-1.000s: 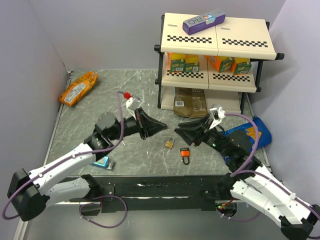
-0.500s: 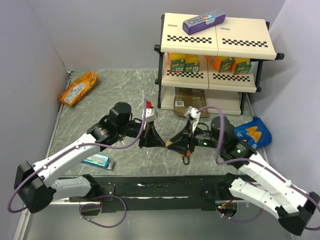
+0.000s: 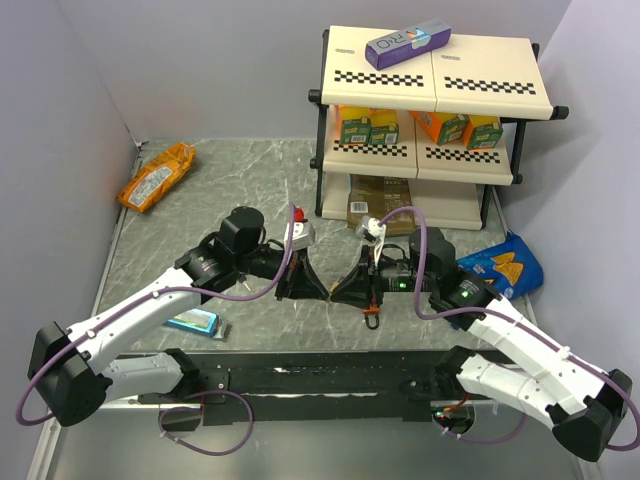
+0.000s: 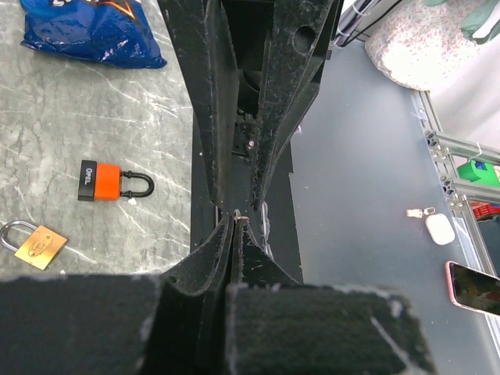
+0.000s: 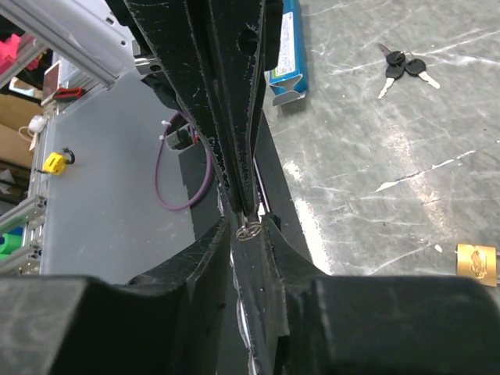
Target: Unlock with the key
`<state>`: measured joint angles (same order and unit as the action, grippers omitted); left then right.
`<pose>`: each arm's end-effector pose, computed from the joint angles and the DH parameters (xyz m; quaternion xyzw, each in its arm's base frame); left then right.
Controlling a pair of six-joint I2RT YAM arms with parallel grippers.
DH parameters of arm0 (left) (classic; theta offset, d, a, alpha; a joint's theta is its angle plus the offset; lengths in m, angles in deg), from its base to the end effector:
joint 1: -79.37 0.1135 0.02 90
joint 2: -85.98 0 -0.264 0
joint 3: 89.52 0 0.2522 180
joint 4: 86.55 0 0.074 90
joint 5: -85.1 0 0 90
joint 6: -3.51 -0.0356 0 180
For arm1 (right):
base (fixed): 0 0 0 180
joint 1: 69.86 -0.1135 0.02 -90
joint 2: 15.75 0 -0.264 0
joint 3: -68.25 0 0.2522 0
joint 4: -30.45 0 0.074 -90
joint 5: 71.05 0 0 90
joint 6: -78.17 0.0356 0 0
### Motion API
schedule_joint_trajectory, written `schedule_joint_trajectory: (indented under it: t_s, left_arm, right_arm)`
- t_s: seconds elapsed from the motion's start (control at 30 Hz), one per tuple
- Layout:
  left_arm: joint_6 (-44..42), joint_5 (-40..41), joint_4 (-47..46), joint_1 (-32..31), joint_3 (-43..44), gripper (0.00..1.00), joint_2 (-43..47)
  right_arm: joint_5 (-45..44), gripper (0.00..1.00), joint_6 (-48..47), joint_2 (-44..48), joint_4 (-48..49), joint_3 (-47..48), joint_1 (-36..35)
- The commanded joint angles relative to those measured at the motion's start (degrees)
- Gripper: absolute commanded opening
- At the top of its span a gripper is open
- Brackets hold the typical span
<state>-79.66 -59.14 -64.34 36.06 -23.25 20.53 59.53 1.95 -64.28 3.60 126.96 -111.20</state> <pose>0.1627 -0.1930 0.3227 0.4741 0.6179 -0.5536 0.2948 0.1275 0.1430 0.3269 -0.3803 0.6814 0.5057 0.3678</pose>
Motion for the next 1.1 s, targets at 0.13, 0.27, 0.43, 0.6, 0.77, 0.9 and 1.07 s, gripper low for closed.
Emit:
schedule_joint_trajectory:
  t_s: [0.13, 0.27, 0.43, 0.6, 0.77, 0.9, 1.07]
  left_arm:
    - [-1.0, -2.5, -1.4, 0.0, 0.1, 0.01, 0.9]
    - [-1.0, -2.5, -1.5, 0.1, 0.0, 0.01, 0.8]
    - [-0.8, -2.9, -1.8, 0.0, 0.0, 0.01, 0.4]
    - [-1.1, -2.2, -1.5, 0.1, 0.0, 0.01, 0.5]
    - [-1.0, -2.1, -1.6, 0.1, 0.0, 0.01, 0.5]
    - [-1.0, -2.4, -1.9, 0.0, 0.0, 0.01, 0.2]
    - [-0.9, -2.4, -1.9, 0.0, -0.2, 0.01, 0.1]
  right_arm:
    - [3.0, 0.26, 0.5, -0.5, 3.3, -0.2, 0.1]
    - [3.6, 0.24, 1.0, -0.9, 4.8, -0.9, 0.1]
    - [3.3, 0.2, 1.4, -1.0, 5.7, -1.4, 0.0]
    - [3.8, 0.15, 1.5, -1.5, 5.8, -1.4, 0.1]
    - [4.2, 0.15, 1.9, -1.5, 6.0, -2.1, 0.1]
    - [4.4, 0.15, 1.9, -1.5, 6.0, -2.2, 0.0]
    - [5.0, 0.08, 2.0, -1.8, 7.2, -2.6, -0.3]
